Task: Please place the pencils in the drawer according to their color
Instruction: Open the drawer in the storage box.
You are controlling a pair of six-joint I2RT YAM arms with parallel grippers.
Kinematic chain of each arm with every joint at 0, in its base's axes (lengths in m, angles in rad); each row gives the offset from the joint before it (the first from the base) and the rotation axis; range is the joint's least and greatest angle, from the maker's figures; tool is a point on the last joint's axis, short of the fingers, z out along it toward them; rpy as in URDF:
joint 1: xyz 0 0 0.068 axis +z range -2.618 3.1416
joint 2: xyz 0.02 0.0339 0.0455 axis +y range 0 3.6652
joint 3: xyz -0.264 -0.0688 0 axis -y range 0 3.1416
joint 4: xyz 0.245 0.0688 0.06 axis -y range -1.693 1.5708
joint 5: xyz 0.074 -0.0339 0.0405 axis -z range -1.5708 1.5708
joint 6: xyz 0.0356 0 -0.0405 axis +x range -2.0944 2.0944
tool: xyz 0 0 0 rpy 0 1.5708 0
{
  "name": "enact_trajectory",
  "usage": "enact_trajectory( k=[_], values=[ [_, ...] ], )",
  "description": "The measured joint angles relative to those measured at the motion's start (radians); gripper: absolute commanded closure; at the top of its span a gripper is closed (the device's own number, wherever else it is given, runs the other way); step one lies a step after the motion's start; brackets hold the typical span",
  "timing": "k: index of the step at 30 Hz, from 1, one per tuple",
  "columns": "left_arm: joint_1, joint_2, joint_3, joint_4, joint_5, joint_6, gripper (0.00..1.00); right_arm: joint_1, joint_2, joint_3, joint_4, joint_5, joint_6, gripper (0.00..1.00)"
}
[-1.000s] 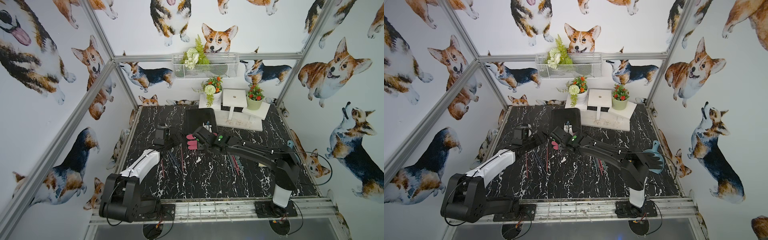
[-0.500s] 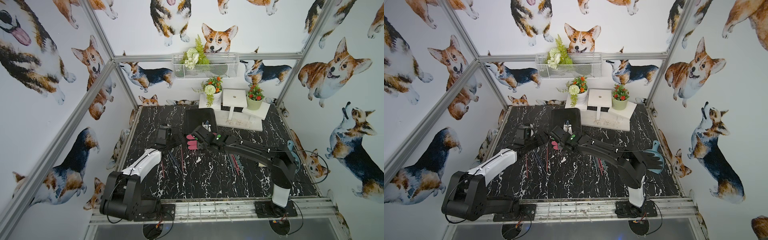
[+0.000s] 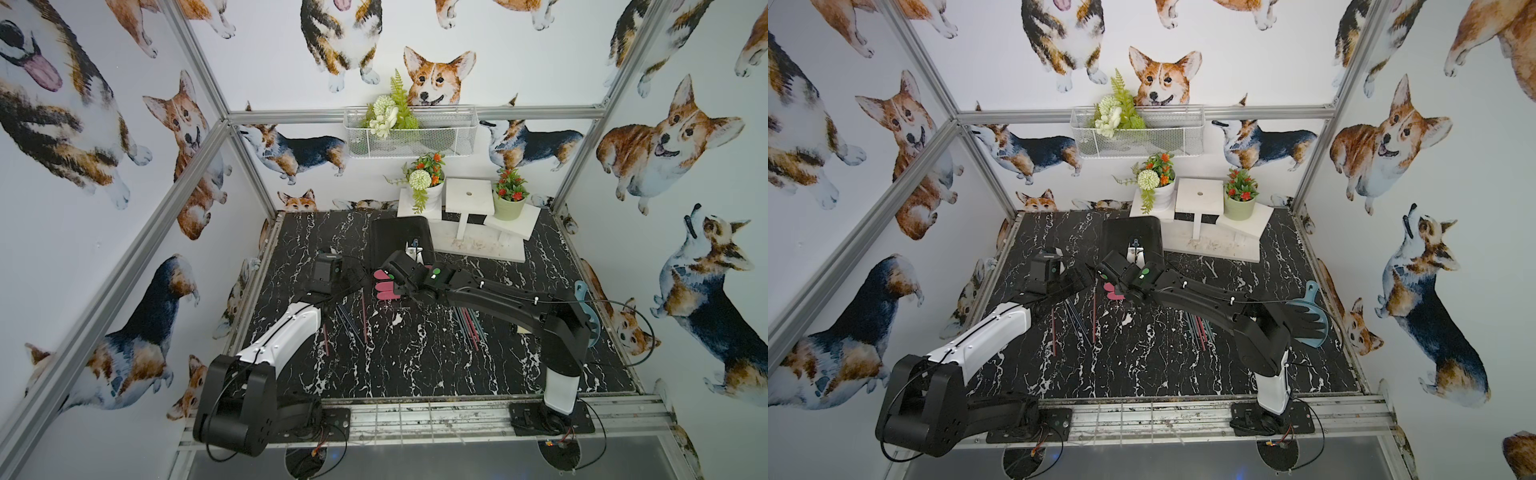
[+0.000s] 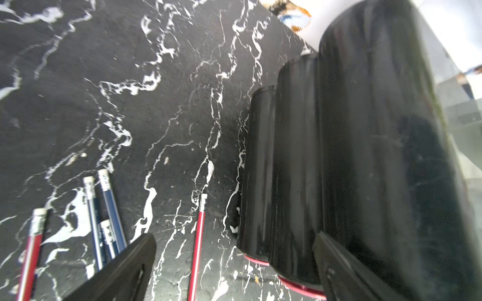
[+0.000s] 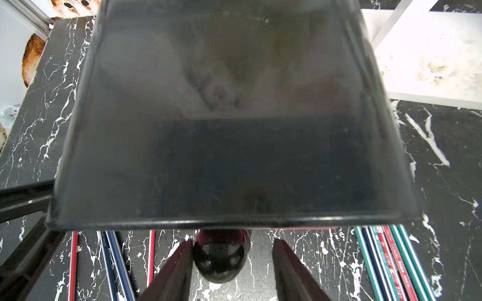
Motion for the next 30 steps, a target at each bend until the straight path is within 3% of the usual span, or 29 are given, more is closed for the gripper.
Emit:
enact_trajectory(
  k=[17,20,30],
  values=[
    [0.001,0.046,0.055,-0.013,-0.021,0.012,0.0,-0.002,0.024,0.021,0.005,-0.008,0.003,0.59],
    [0.001,0.052,0.056,-0.012,-0.02,0.013,0.0,-0.002,0.026,0.02,0.008,-0.01,0.005,0.7],
    [0.001,0.072,0.064,-0.008,-0.01,0.023,0.0,-0.002,0.016,0.002,0.025,-0.011,0.024,0.8]
  ],
)
